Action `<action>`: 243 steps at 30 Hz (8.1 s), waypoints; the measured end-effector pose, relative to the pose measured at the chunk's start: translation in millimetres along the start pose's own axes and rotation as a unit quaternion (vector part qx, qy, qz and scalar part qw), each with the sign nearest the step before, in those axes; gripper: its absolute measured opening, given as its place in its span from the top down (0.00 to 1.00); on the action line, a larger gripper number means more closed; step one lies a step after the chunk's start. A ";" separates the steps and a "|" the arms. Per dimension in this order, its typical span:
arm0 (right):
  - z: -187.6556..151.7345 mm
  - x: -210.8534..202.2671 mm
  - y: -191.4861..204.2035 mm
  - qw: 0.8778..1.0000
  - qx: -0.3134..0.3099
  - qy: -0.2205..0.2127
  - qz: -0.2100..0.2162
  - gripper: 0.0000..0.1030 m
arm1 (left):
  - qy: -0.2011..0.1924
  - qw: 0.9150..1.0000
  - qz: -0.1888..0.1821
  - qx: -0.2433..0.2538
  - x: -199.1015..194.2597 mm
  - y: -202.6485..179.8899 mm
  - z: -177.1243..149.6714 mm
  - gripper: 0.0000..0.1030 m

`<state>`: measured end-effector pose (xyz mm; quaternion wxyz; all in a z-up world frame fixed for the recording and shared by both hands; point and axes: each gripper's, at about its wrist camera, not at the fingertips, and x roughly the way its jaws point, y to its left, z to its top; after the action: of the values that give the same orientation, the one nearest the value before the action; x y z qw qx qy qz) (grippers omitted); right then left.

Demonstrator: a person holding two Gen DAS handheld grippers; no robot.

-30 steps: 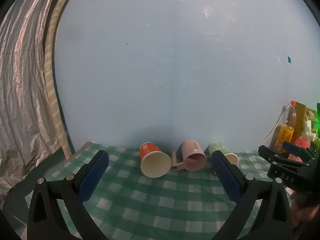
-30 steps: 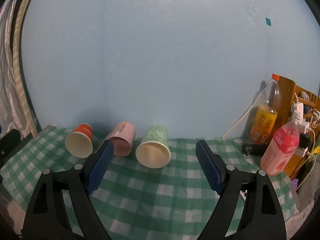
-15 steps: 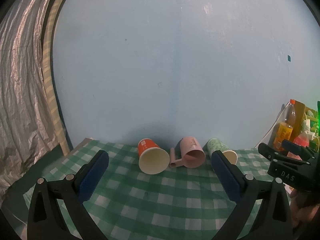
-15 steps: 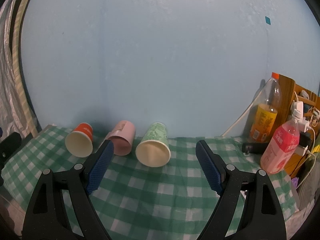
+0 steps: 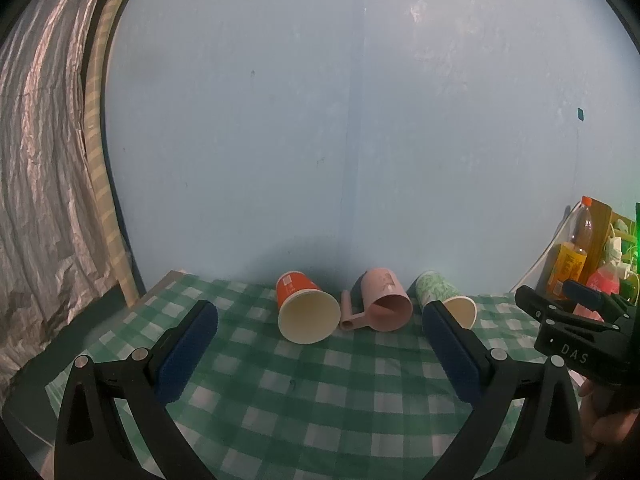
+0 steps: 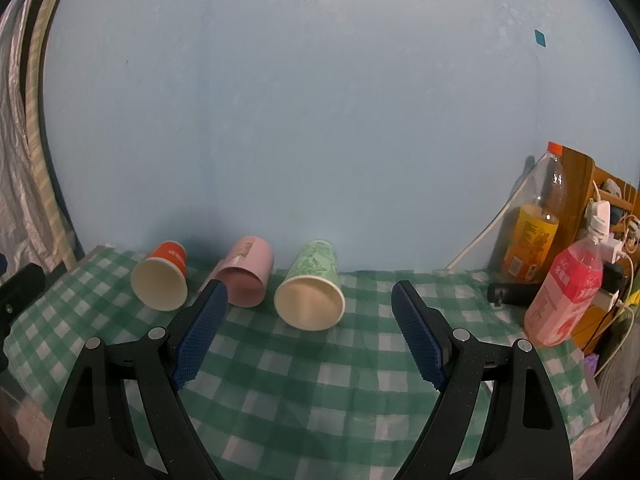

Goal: Flip cup upside down

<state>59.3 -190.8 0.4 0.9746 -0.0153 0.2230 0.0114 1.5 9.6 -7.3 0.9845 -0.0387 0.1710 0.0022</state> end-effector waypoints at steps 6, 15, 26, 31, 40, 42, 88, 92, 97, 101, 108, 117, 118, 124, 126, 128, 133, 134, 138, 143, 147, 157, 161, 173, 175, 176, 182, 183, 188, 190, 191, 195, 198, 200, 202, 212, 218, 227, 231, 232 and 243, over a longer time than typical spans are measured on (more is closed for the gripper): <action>-0.2 1.6 1.3 1.000 -0.002 0.003 0.002 0.19 | 0.007 1.000 -0.001 0.000 3.4 0.3 -0.5 0.00; -0.8 2.6 2.5 1.000 -0.002 0.005 0.002 0.19 | 0.014 1.000 -0.003 -0.002 5.8 1.0 -0.7 0.00; -2.8 6.3 4.5 1.000 -0.005 0.009 0.005 0.19 | 0.021 1.000 -0.006 -0.008 8.3 1.9 -1.2 0.00; -3.9 9.4 6.0 1.000 -0.008 0.014 0.004 0.19 | 0.029 0.999 -0.009 -0.009 13.7 3.8 1.2 0.00; 15.1 28.9 -0.2 0.996 0.009 0.060 0.067 0.17 | 0.061 0.997 -0.028 0.039 47.4 -12.7 35.6 0.00; 25.5 39.1 -3.4 0.993 0.018 0.076 0.091 0.17 | 0.075 0.996 -0.027 0.049 59.3 -17.2 45.6 0.00; 89.2 254.8 -62.2 0.905 0.164 0.360 0.157 0.17 | 0.464 0.884 -0.051 0.003 372.1 -85.4 16.9 0.21; 91.6 247.9 -64.5 0.906 0.162 0.359 0.155 0.17 | 0.477 0.877 -0.057 -0.009 383.2 -83.7 10.5 0.28; 95.9 240.9 -65.8 0.910 0.153 0.353 0.152 0.17 | 0.470 0.880 -0.056 0.020 380.6 -90.5 14.8 0.28; 98.7 234.0 -66.5 0.915 0.152 0.343 0.150 0.17 | 0.462 0.884 -0.064 0.027 370.2 -94.7 35.6 0.28; 102.2 200.3 -70.9 0.920 0.161 0.318 0.162 0.17 | 0.445 0.889 -0.092 0.047 312.4 -96.7 61.3 0.28; 85.9 137.6 -64.1 0.921 0.156 0.300 0.195 0.17 | 0.446 0.884 -0.141 0.024 225.5 -75.0 23.5 0.28; 83.8 130.4 -62.1 0.920 0.156 0.299 0.198 0.17 | 0.447 0.882 -0.147 0.018 218.6 -74.9 17.0 0.28; 51.1 95.3 -48.0 0.917 0.155 0.298 0.213 0.17 | 0.453 0.879 -0.148 -0.012 184.6 -61.4 -17.5 0.28; 37.2 89.9 -44.4 0.917 0.158 0.299 0.211 0.17 | 0.458 0.876 -0.150 -0.023 179.9 -61.5 -28.7 0.28; 23.5 89.4 -39.8 0.917 0.154 0.306 0.207 0.17 | 0.464 0.872 -0.151 -0.030 176.9 -60.2 -38.4 0.28; 0.8 93.1 -36.8 0.908 0.161 0.322 0.213 0.17 | 0.478 0.865 -0.148 -0.032 183.9 -68.5 -56.5 0.28; -1.5 94.3 -37.0 0.907 0.162 0.325 0.212 0.17 | 0.478 0.865 -0.147 -0.033 185.9 -69.9 -57.9 0.28; -10.4 99.9 -40.7 0.904 0.168 0.333 0.209 0.17 | 0.477 0.868 -0.138 -0.023 189.0 -71.3 -58.2 0.28; -11.1 103.4 -43.4 0.902 0.170 0.335 0.213 0.17 | 0.483 0.865 -0.136 -0.024 188.4 -69.9 -58.3 0.25; -12.0 105.0 -45.0 0.898 0.176 0.339 0.220 0.17 | 0.477 0.867 -0.140 -0.035 184.7 -63.0 -49.2 0.21; -11.7 99.0 -39.8 0.883 0.194 0.350 0.244 0.17 | 0.414 0.893 -0.170 -0.051 140.7 -22.8 -13.6 0.14; -17.6 105.0 -19.8 0.875 0.183 0.370 0.253 0.17 | 0.399 0.903 -0.153 -0.047 136.3 -3.5 -9.1 0.14; -33.6 121.5 23.1 0.866 0.151 0.412 0.242 0.17 | 0.403 0.905 -0.126 -0.052 156.2 32.1 -32.3 0.14; -35.8 125.3 28.6 0.866 0.144 0.417 0.234 0.17 | 0.409 0.901 -0.128 -0.060 162.0 35.8 -38.1 0.14; -38.0 127.4 31.1 0.866 0.144 0.421 0.229 0.17 | 0.413 0.899 -0.131 -0.064 164.6 37.4 -41.0 0.14; -44.7 139.5 44.1 0.852 0.139 0.448 0.233 0.17 | 0.416 0.895 -0.137 -0.084 170.3 44.5 -46.9 0.14; -45.0 142.1 45.8 0.851 0.138 0.452 0.230 0.17 | 0.414 0.895 -0.140 -0.086 170.2 45.2 -46.0 0.14; -44.2 151.9 53.4 0.850 0.122 0.464 0.216 0.17 | 0.409 0.895 -0.153 -0.086 170.5 44.5 -43.6 0.14; -45.3 155.2 53.9 0.849 0.121 0.469 0.212 0.17 | 0.407 0.896 -0.157 -0.086 170.0 43.7 -43.5 0.14; -46.5 156.6 53.3 0.847 0.123 0.472 0.210 0.17 | 0.406 0.896 -0.159 -0.087 169.8 43.6 -43.6 0.14; -50.4 160.4 52.4 0.844 0.128 0.474 0.214 0.25 | 0.407 0.894 -0.160 -0.093 170.0 45.9 -44.7 0.14; -50.1 160.8 51.5 0.845 0.125 0.470 0.221 0.26 | 0.406 0.895 -0.158 -0.098 170.6 49.3 -45.2 0.14; -50.0 159.5 48.5 0.847 0.128 0.462 0.228 0.27 | 0.408 0.894 -0.156 -0.102 171.6 52.7 -47.4 0.14; -49.5 156.0 46.4 0.850 0.130 0.452 0.237 0.28 | 0.407 0.894 -0.153 -0.111 171.2 56.7 -49.5 0.14; -36.0 104.8 42.9 0.908 0.072 0.329 0.248 0.29 | 0.390 0.902 -0.145 -0.113 157.1 57.8 -43.5 0.14; -21.8 75.0 48.1 0.951 0.029 0.224 0.213 0.29 | 0.358 0.919 -0.121 -0.114 142.8 60.2 -34.5 0.14; -2.7 84.5 76.3 0.979 -0.033 0.129 0.156 0.29 | 0.335 0.932 -0.090 -0.108 134.1 65.3 -28.9 0.14; 0.1 87.2 88.4 0.981 -0.056 0.108 0.150 0.29 | 0.338 0.930 -0.087 -0.112 137.1 67.0 -31.5 0.14; -0.8 88.0 89.9 0.981 -0.059 0.104 0.152 0.29 | 0.340 0.930 -0.086 -0.114 138.0 67.7 -32.5 0.14; -25.9 90.5 87.5 0.977 -0.098 0.106 0.155 0.29 | 0.352 0.925 -0.082 -0.120 139.6 70.0 -44.4 0.14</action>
<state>127.0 -102.9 -64.5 0.9255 -0.0769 0.3228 0.1824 116.7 74.8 -101.3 0.8457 -0.1687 0.5012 -0.0714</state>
